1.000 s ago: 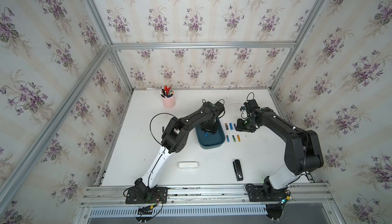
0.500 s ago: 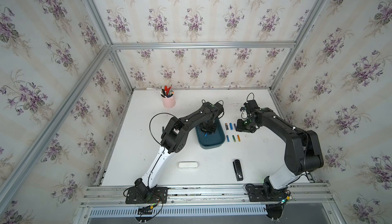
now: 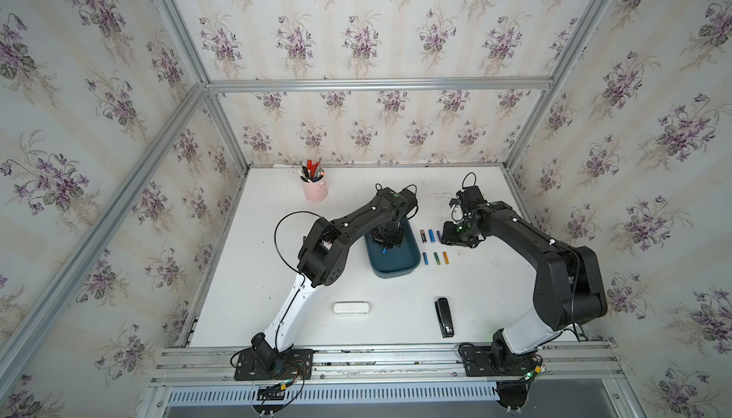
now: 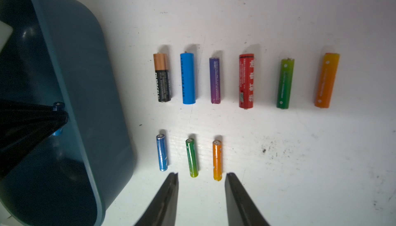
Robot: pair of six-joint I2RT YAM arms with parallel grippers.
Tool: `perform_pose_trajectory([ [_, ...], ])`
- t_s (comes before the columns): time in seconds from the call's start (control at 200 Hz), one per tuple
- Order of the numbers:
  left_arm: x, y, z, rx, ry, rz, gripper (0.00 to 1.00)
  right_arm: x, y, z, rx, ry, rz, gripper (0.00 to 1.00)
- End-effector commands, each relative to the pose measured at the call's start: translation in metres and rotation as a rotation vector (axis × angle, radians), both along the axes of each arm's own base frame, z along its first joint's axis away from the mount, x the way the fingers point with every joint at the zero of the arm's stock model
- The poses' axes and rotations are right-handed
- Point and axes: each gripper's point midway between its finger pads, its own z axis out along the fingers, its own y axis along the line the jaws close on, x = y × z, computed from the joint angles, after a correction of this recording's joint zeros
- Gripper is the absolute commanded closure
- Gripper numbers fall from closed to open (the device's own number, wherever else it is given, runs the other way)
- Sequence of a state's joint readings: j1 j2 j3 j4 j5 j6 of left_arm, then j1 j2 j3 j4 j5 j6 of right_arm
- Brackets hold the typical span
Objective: Take the batteries out of the storage box
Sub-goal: Pick up the battery from the storage box, then place the battery at the center of the board.
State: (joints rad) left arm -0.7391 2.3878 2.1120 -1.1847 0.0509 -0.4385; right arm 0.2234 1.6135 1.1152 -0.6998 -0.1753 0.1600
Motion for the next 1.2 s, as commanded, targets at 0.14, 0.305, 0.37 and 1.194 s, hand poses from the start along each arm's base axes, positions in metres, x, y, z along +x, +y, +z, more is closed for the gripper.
perform_pose_trajectory([
  [0.14,0.000,0.011,0.045,-0.027,-0.049,0.041,0.86,0.002,0.001,0.003,0.008,-0.015,-0.002,0.58],
  [0.305,-0.001,0.033,0.079,-0.035,-0.098,0.090,0.86,0.003,0.003,0.002,0.015,-0.021,0.005,0.58],
  [0.37,-0.003,0.047,0.090,-0.025,-0.111,0.113,0.85,0.003,0.003,0.002,0.018,-0.024,0.007,0.58],
  [1.194,-0.027,0.124,0.007,0.115,-0.002,0.290,0.83,0.003,0.004,-0.002,0.011,-0.012,0.019,0.58],
])
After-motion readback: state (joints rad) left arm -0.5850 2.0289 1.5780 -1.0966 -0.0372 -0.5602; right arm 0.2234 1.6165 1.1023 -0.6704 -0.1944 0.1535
